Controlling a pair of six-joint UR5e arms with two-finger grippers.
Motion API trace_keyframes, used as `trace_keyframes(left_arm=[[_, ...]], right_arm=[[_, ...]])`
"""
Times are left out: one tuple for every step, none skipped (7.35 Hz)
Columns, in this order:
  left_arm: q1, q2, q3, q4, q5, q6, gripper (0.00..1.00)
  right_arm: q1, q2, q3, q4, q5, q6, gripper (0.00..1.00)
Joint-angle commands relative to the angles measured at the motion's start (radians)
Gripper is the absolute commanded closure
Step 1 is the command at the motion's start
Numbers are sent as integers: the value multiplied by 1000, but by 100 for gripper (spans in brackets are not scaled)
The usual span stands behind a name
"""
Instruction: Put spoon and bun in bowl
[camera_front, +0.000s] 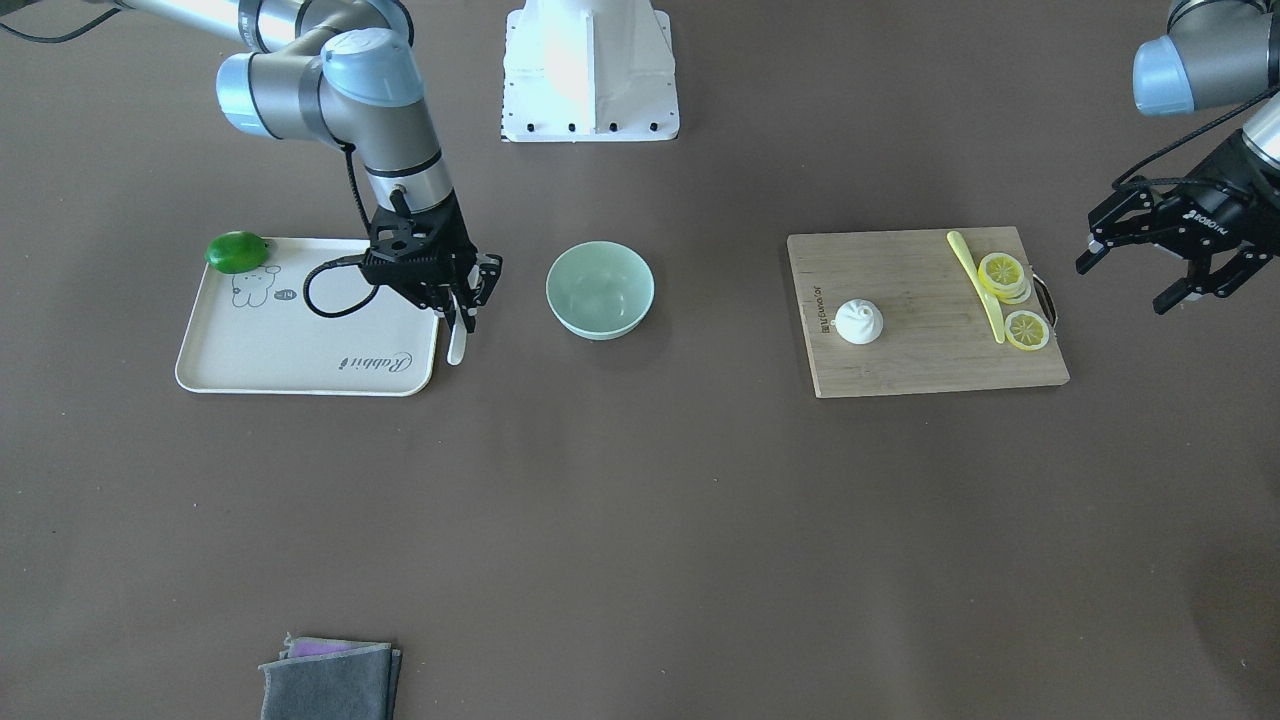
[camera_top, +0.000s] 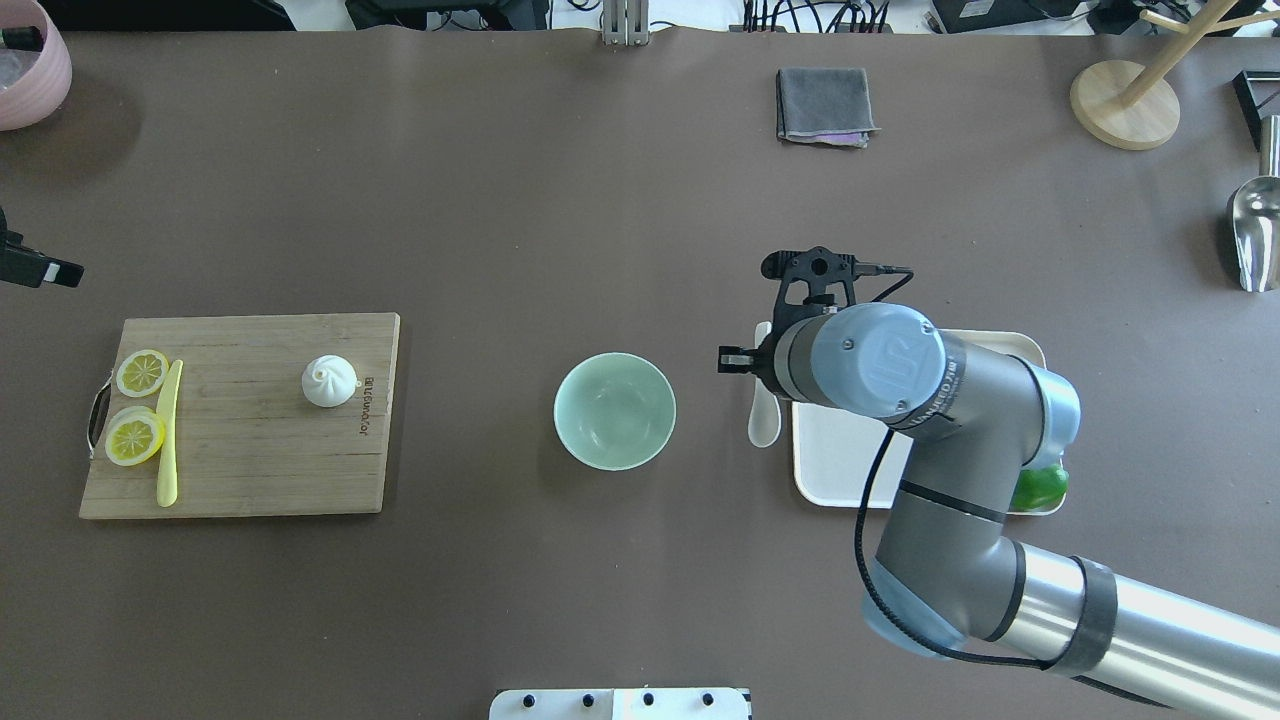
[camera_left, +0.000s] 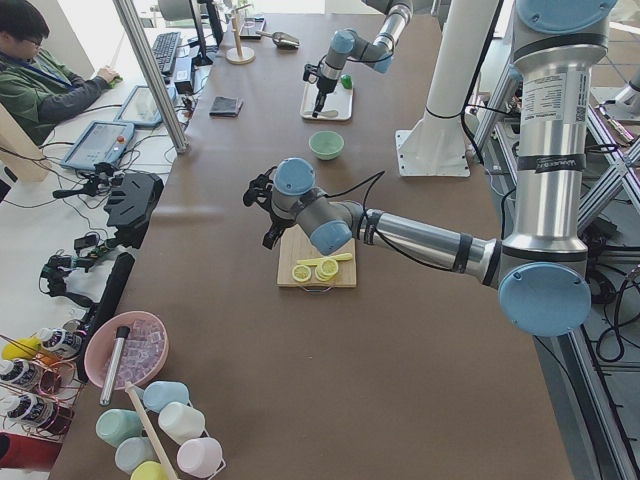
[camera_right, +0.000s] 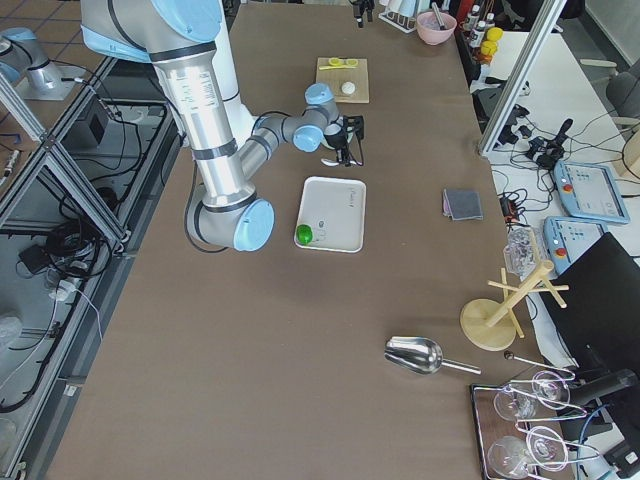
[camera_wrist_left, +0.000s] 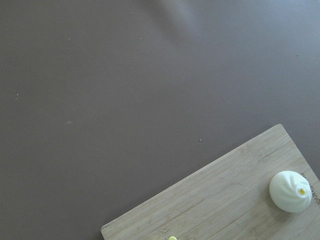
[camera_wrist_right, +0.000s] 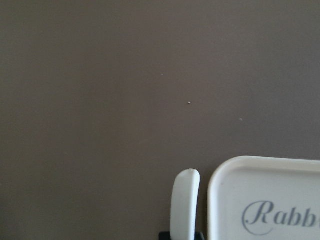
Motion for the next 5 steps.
trace_keyframes(left_arm=[[10,-2,5,0,0,0,1],[12,-5,11,0,0,0,1],[12,-8,16,-2,0,0,1],[12,-10,19,-2,0,0,1],[12,-11,19,-2,0,0,1]], right_arm=[[-75,174,-38,-141,-123,311,100],[-95,202,-61,-141,-177,380,100],[-116,213,-85,-140,-228,428,100],[-138,214,-95,-140,-283,436,100],[-147,216,-95,-140,-300,438,100]])
